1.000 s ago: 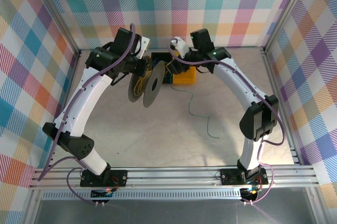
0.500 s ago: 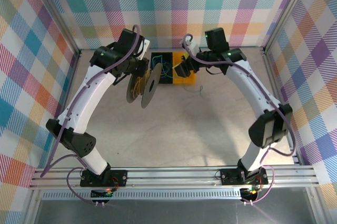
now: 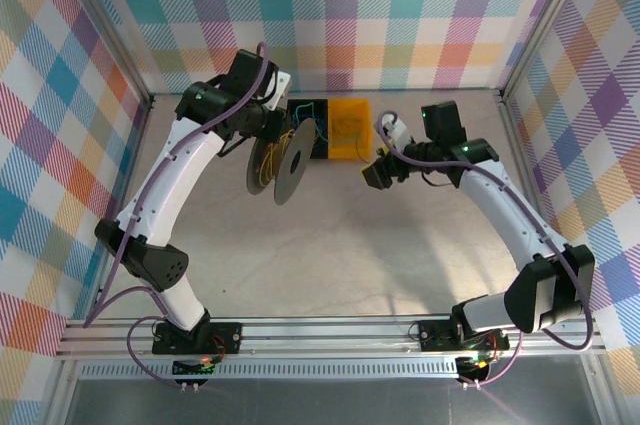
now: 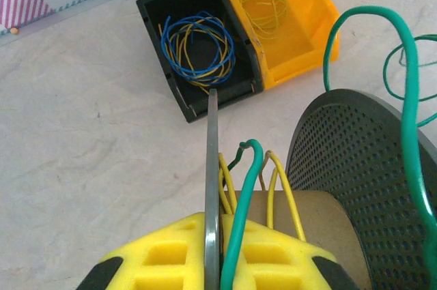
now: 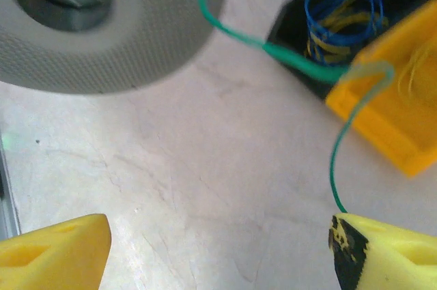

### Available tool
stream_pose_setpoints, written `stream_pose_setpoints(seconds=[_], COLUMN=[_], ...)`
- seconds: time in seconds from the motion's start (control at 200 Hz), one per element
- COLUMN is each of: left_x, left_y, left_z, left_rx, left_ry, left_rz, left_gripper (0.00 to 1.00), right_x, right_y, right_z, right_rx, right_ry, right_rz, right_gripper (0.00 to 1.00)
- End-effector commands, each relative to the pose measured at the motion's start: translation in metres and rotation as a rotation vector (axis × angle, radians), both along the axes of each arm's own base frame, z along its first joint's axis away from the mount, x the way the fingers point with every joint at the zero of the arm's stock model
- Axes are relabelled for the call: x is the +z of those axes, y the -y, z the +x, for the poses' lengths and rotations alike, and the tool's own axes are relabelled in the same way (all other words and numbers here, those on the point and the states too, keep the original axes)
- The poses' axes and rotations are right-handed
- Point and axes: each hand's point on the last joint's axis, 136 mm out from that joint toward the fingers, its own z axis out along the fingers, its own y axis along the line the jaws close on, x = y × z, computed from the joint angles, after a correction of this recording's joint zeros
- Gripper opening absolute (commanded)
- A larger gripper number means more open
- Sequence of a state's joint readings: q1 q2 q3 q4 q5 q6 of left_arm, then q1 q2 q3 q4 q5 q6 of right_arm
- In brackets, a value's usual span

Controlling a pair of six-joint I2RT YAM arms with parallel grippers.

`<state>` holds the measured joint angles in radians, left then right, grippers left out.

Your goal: Wrap the cables

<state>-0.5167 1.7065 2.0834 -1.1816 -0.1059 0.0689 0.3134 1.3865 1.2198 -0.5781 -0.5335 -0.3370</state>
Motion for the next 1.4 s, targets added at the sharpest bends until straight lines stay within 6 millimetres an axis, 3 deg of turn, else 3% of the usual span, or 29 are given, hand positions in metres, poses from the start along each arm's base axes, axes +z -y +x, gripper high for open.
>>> stream_pose_setpoints(seconds=[0.0, 0.18, 0.48, 0.73, 0.835, 1.055, 1.095, 1.16, 1.395], left_x=[0.038, 0.046, 0.058, 0.072, 0.076, 0.074, 0.074, 0.073, 0.068], left_y=[0.003, 0.002, 0.004, 0.008, 0.009, 0.006, 0.005, 0.006, 0.008], left_z=[-0.012, -0.018, -0.029, -0.033, -0.035, -0.034, -0.034, -0.036, -0.048], left_rx=[-0.025, -0.032, -0.051, -0.070, -0.074, -0.065, -0.064, -0.069, -0.105], left_ry=[0.078, 0.083, 0.089, 0.100, 0.105, 0.099, 0.097, 0.091, 0.055], left_rz=[-0.073, -0.087, -0.133, -0.173, -0.183, -0.172, -0.170, -0.173, -0.185], left_gripper=[0.00, 0.00, 0.00, 0.00, 0.00, 0.00, 0.00, 0.00, 0.00], right_x=[0.000, -0.020, -0.028, -0.053, -0.059, -0.060, -0.059, -0.061, -0.069], right_y=[0.006, 0.001, -0.021, -0.020, -0.018, -0.014, -0.013, -0.011, 0.010], right_z=[0.015, 0.027, 0.029, 0.042, 0.044, 0.046, 0.046, 0.050, 0.084], right_rx=[-0.062, -0.050, 0.052, 0.013, -0.002, -0.020, -0.023, -0.038, -0.175], right_ry=[0.050, 0.031, -0.031, -0.063, -0.066, -0.060, -0.061, -0.059, -0.097], right_rz=[0.028, 0.038, 0.142, 0.111, 0.095, 0.080, 0.073, 0.051, -0.048], right_gripper=[0.82, 0.79, 0.77, 0.71, 0.61, 0.30, 0.22, 0.00, 0.00])
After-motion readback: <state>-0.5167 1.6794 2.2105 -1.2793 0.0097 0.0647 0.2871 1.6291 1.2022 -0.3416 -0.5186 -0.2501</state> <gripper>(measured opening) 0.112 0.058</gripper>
